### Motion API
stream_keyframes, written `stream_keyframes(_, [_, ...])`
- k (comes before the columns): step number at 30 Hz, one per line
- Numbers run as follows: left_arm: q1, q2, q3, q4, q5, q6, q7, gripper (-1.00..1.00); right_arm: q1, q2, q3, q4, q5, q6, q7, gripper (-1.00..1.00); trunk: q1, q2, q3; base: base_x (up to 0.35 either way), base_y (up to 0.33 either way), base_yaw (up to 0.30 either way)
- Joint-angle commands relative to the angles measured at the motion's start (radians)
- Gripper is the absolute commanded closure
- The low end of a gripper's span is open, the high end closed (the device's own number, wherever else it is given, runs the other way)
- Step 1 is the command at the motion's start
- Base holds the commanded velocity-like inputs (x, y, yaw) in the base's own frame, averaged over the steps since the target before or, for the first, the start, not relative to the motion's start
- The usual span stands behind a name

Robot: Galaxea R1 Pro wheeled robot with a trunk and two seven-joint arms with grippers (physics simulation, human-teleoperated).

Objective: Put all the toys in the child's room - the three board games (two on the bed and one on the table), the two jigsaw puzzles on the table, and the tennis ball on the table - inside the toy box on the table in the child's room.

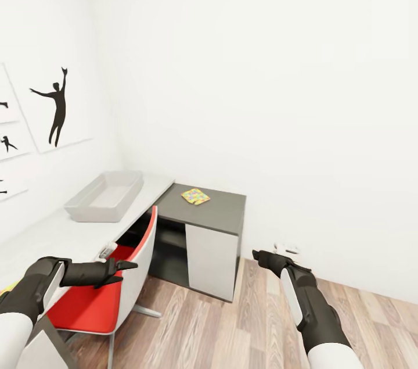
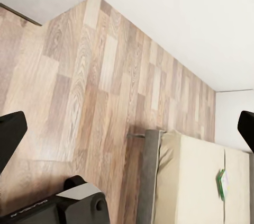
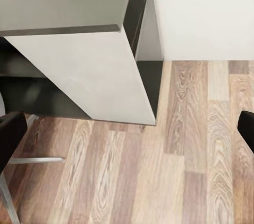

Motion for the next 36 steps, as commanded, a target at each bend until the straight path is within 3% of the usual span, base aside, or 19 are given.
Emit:
stream_keyframes(1, [0.0,0.0,0.001,0.0,0.0,0.008,-0.003,-1.0,0.0,0.001,-0.003,-0.001,-0.007,0.004,-0.001,-1.0,0.001,-0.001,0.0,0.272,0.086,0.0])
stream_keyframes(15, [0.0,-0.003,0.0,0.0,0.0,0.007,0.0,-1.0,0.0,0.003,-0.001,0.002,0.002,0.003,-0.003,-1.0,0.001,-0.001,0.0,0.303,0.011,0.202])
stream_keyframes(36, [0.0,-0.006,-0.001,0.0,0.0,0.007,0.005,-1.0,0.0,0.003,0.0,0.005,0.005,0.003,-0.003,-1.0,0.001,-0.001,0.0,0.247,-0.198,0.29])
